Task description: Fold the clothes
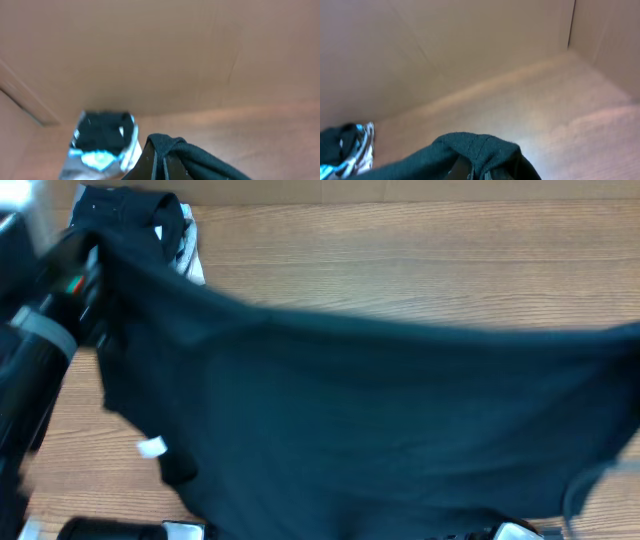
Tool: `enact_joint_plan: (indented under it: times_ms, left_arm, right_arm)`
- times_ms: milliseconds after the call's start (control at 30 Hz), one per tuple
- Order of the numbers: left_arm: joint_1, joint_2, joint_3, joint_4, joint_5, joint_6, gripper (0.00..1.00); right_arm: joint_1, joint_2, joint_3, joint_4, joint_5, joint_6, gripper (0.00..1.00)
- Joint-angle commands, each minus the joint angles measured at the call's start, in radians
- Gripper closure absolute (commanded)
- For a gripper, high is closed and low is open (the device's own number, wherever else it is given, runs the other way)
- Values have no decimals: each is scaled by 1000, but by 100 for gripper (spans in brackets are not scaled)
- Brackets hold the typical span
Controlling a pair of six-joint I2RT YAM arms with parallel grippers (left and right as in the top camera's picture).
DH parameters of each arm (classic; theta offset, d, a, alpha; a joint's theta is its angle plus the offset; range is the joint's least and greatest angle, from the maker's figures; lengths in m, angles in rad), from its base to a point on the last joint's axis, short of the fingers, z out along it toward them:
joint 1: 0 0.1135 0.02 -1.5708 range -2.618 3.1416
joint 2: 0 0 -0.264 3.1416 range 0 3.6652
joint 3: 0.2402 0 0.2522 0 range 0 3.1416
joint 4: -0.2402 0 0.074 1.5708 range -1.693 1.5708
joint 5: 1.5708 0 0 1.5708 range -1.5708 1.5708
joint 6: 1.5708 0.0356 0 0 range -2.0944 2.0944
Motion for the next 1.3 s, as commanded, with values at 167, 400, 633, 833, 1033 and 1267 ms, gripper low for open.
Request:
enact_joint_plan:
  times_ms: [167, 400, 633, 833, 1033, 1267]
  left_arm:
    - [6, 259, -43, -33, -21, -31, 96]
    - [5, 469, -43, -1, -20, -31, 96]
    - [5, 628, -43, 104, -19, -31, 96]
    - [5, 712, -43, 234, -19, -35, 96]
    - [4, 771, -43, 353, -17, -54, 96]
    - [-5, 835, -45, 444, -16, -63, 96]
  right_arm:
    - [-6, 169, -226, 60, -14, -53, 96]
    - [-6, 284, -444, 242, -21, -53, 96]
    - [45, 392, -607, 471, -21, -56, 96]
    - [98, 527, -623, 640, -21, -51, 96]
    - [136, 635, -623, 805, -20, -44, 96]
    - [181, 748, -623, 981, -19, -44, 96]
